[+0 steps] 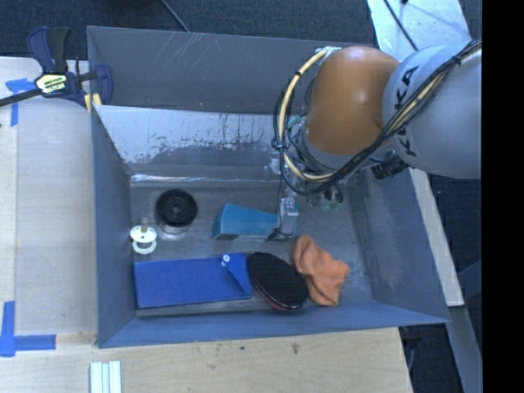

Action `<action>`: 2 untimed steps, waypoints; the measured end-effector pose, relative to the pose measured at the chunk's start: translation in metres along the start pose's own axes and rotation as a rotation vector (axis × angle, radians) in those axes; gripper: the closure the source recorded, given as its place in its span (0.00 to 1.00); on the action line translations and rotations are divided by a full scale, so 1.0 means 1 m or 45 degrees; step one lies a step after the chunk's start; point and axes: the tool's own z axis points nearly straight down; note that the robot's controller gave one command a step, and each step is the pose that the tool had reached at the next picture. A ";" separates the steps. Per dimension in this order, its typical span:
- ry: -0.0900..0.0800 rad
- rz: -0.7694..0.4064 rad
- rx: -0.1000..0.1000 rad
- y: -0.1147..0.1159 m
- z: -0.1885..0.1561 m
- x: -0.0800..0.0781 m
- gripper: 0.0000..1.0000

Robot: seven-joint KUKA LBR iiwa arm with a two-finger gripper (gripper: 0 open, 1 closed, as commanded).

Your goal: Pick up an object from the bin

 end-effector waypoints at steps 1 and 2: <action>0.013 0.023 0.001 0.000 0.051 0.028 0.00; 0.002 -0.018 0.001 0.008 0.066 -0.002 0.00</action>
Offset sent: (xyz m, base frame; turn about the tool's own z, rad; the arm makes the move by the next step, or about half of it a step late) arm 0.0189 0.0142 -0.0779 -0.0372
